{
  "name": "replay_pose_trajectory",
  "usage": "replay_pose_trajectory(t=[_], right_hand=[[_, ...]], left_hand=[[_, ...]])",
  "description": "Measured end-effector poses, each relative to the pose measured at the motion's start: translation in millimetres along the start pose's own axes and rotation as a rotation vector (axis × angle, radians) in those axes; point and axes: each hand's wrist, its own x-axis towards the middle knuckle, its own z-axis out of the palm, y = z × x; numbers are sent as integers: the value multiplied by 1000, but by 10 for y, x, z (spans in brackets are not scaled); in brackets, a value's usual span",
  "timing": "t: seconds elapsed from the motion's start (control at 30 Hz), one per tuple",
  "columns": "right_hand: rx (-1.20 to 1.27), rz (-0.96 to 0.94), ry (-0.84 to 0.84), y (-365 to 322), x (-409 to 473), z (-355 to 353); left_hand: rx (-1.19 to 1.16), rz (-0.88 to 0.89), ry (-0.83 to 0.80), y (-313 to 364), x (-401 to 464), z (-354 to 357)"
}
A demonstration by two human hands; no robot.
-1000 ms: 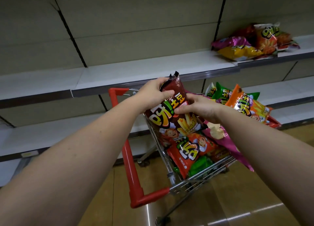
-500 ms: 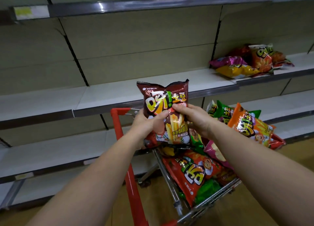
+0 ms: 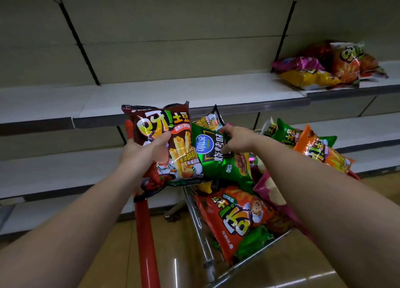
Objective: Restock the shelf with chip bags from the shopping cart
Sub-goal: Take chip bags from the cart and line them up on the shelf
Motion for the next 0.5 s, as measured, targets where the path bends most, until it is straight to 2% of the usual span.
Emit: replay_pose_trajectory(t=[0.1, 0.27, 0.5], right_hand=[[34, 9, -140, 48, 169, -47], [-86, 46, -286, 94, 318, -128], [-178, 69, -336, 92, 282, -130]], left_hand=[[17, 16, -12, -23, 18, 40], [58, 62, -53, 30, -40, 101], [83, 78, -32, 32, -94, 267]])
